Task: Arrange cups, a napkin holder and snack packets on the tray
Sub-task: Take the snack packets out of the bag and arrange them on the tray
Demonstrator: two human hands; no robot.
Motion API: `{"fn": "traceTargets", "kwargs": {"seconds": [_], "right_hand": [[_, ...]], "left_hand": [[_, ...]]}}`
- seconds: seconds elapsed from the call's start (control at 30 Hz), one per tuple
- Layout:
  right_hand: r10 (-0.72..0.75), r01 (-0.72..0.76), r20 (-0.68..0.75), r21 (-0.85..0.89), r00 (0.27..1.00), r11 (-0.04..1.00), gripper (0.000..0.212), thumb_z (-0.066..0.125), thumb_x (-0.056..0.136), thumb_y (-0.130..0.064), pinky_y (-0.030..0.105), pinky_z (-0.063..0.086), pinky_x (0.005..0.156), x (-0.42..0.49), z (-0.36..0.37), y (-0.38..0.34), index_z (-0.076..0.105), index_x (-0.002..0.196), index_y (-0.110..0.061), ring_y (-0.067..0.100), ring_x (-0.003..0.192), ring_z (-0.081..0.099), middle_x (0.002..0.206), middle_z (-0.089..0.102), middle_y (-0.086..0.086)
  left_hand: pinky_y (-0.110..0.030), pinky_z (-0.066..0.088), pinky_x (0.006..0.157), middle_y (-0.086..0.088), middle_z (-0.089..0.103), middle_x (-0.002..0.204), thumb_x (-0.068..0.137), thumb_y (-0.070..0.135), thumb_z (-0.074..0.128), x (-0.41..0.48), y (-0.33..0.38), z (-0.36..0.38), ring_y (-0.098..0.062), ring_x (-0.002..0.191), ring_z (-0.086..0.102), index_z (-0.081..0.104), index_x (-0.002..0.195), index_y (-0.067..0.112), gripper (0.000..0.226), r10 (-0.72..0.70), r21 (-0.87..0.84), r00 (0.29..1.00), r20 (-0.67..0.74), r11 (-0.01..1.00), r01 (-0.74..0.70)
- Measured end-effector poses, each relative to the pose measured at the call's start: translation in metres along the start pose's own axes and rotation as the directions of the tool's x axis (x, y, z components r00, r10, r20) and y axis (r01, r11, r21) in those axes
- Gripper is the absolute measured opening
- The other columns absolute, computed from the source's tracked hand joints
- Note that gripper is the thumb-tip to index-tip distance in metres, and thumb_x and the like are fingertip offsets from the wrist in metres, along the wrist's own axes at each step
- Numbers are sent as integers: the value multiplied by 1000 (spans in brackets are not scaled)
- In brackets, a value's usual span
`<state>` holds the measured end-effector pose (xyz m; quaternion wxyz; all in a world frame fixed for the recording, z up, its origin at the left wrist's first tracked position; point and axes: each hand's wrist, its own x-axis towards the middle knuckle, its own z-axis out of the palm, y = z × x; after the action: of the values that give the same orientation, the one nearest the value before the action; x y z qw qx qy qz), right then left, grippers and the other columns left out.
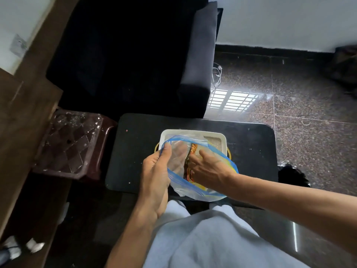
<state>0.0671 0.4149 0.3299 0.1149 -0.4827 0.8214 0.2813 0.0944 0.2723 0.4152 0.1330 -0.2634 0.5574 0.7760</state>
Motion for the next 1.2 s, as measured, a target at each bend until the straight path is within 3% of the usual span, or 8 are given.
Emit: {"fn": "traceTargets", "kwargs": {"seconds": [0.27,0.5,0.63,0.77,0.83,0.93,1.07,1.2], "right_hand": [[-111,151,-170,247,979,957,18,52,92,-4,41,51,79,-46,27,31,70,92,-9,29,81,64,91,71,8],[-157,281,-303,428,940,859,23,48,88,-10,40,49,87,-114,5,82,69,96,-16,33,89,66,90,71,7],[50,285,-480,598,876,749,29,56,83,-13,38,50,76,-171,-4,112,69,107,-24,26,90,63,92,72,-3],[496,328,-555,818,668,473,20,64,91,-5,27,50,62,-222,11,135,74,107,-11,11,75,64,85,72,-4],[703,328,-464,885,540,332,17,63,93,-7,13,45,61,-240,22,139,73,103,-16,-6,73,61,87,68,-19],[898,378,-135,925,419,-37,11,61,98,-17,31,57,57,-251,52,138,71,102,-20,5,73,67,86,72,-19],[872,427,319,776,370,-465,13,59,100,-26,32,62,67,-239,113,123,71,104,-25,14,85,74,96,77,-3],[725,282,641,668,250,-688,13,55,100,-25,33,52,68,-196,205,88,65,91,-23,12,77,61,86,68,-1]], "left_hand": [[-24,60,88,2,81,109,105,31,48,-21,-35,60,-8,106,75,75,113,17,32,123,130,983,-136,986,-105],[-18,60,83,-10,79,112,105,28,48,-33,-68,95,-15,106,75,71,122,8,35,95,108,971,-220,991,-73],[-28,63,82,-12,80,108,105,30,49,-41,-88,104,-22,103,77,74,118,6,37,51,146,985,-167,989,-26],[-29,63,81,-8,82,102,107,27,45,-41,-101,104,-19,97,78,72,117,3,37,-4,94,988,-152,995,18],[-34,59,90,-1,82,100,107,26,43,-39,-106,106,-13,96,78,72,116,10,33,-22,80,980,-196,996,38],[-35,54,96,-5,80,113,105,33,46,-40,-117,114,-16,106,76,71,117,16,33,-54,55,973,-225,996,68],[-33,60,95,-9,77,119,106,33,45,-44,-129,122,-19,110,75,68,125,10,37,-38,-3,961,-273,999,38],[-41,51,105,-10,76,122,103,36,47,-48,-138,127,-22,117,71,64,130,7,43,-32,-45,951,-307,999,20]]}}
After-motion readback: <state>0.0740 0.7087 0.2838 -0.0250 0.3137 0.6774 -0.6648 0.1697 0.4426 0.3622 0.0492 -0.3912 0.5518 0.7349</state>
